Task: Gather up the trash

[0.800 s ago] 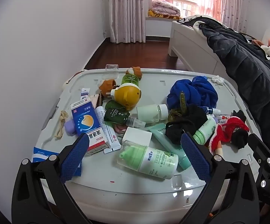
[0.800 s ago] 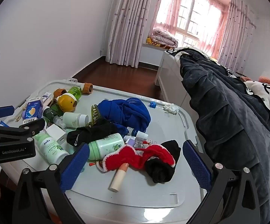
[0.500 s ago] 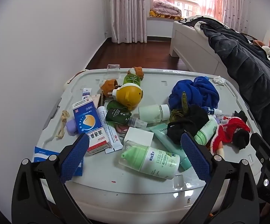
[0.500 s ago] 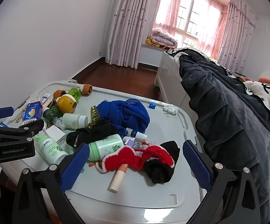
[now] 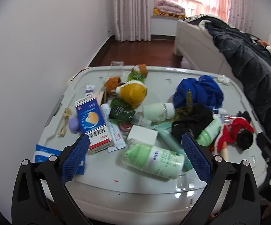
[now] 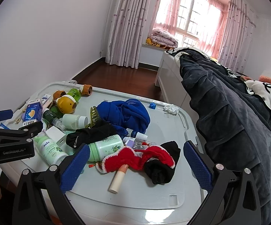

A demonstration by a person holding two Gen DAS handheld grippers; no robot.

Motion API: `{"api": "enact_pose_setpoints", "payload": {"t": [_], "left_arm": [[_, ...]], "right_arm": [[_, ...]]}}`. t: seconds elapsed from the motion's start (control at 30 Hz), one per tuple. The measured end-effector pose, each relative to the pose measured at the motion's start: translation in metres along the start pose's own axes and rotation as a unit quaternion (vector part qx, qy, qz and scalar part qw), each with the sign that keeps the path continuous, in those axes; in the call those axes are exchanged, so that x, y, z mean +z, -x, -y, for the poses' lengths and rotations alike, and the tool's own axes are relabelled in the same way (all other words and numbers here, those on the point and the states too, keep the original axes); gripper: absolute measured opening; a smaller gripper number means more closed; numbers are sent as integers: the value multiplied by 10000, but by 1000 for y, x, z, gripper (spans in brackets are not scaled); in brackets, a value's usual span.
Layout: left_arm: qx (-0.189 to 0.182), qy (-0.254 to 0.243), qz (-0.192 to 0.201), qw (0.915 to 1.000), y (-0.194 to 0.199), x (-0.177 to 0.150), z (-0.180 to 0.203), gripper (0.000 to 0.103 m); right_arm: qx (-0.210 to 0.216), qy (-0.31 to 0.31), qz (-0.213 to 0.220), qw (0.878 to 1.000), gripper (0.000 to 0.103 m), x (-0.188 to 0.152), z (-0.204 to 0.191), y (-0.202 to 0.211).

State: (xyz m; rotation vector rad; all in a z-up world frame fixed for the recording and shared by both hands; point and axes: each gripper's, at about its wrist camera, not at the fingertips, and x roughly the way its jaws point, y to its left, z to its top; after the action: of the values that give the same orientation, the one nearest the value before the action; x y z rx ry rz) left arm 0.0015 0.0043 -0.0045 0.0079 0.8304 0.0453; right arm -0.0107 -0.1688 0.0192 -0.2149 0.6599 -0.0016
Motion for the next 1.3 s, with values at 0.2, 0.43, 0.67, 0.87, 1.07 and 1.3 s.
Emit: {"api": "enact_pose_setpoints", "payload": {"t": [0.2,0.43,0.67,0.87,1.07,1.3], "left_arm": [[-30,399,-469,9981,-13,3,-14,96],[-73,215,165,9996,8,2,-9,96],[-97,187,-17,9998,4,4,-10,96],[-24,168,-10,9999,5,3,-11,96],[-13,176,1,9998,5,3,-13,96],[-32,157,-30,9999,5,4,-14,96]], "right_arm": [[-16,37,27,10000,99,2,-7,1],[-19,-28,50,10000,99,5,-6,1],[-15,25,84,10000,99,5,-9,2],[-20,33,92,10000,99,5,-9,2],[-14,26,93,10000,99,5,-10,2],[-11,30,91,10000,99,5,-9,2]]}}
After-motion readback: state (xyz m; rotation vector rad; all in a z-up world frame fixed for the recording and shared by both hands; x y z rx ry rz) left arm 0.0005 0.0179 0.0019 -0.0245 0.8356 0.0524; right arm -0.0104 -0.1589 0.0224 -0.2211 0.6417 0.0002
